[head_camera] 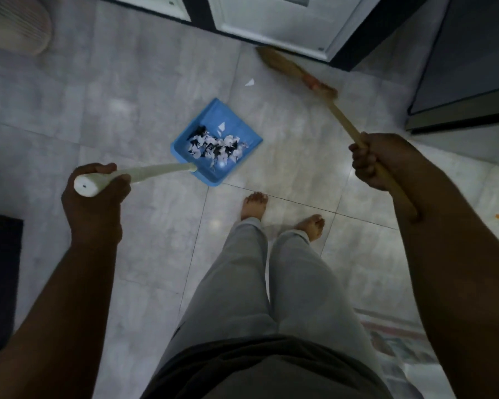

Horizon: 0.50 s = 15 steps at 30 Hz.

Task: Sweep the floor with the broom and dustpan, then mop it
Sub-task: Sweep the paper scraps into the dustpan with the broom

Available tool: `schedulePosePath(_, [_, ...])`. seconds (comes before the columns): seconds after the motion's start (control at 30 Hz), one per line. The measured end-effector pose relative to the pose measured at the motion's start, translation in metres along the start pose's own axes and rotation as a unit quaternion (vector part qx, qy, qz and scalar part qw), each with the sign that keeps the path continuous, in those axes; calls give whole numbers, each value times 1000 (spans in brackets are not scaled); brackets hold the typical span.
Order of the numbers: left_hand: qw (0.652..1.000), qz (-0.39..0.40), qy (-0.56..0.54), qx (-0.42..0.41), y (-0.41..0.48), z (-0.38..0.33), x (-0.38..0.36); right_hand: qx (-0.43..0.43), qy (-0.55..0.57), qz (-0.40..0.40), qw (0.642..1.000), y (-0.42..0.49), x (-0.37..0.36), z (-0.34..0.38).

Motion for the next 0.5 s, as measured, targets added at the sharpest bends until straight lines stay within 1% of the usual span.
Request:
schedulePosePath(0.07, [1000, -18, 1, 3, 1, 5, 5, -12, -50, -17, 999, 8, -25, -4])
schedulePosePath(0.17, [1000, -27, 14, 2, 5, 13, 9, -33, -101, -18, 994, 1, -42, -27])
schedulePosePath(0.23, [999, -38, 18, 2, 7, 17, 13, -48, -113, 2, 992, -15, -38, -45])
schedulePosePath(0.37, [999, -34, 30, 1, 8, 22, 19, -69, -109, 52, 990, -62, -13, -68])
schedulePosePath(0.5, [999, -31, 17, 2, 8, 25, 30, -42, -113, 28, 992, -81, 2, -58])
Point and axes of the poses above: each hand's wrist, its own y-axis towards the middle knuckle, its own x-axis out of the back of the hand, z = x × y, the point moved 5 cm from there along y, towards the middle knuckle, and after that the axes turned 3 degrees about -x, right-handed, at the moved point
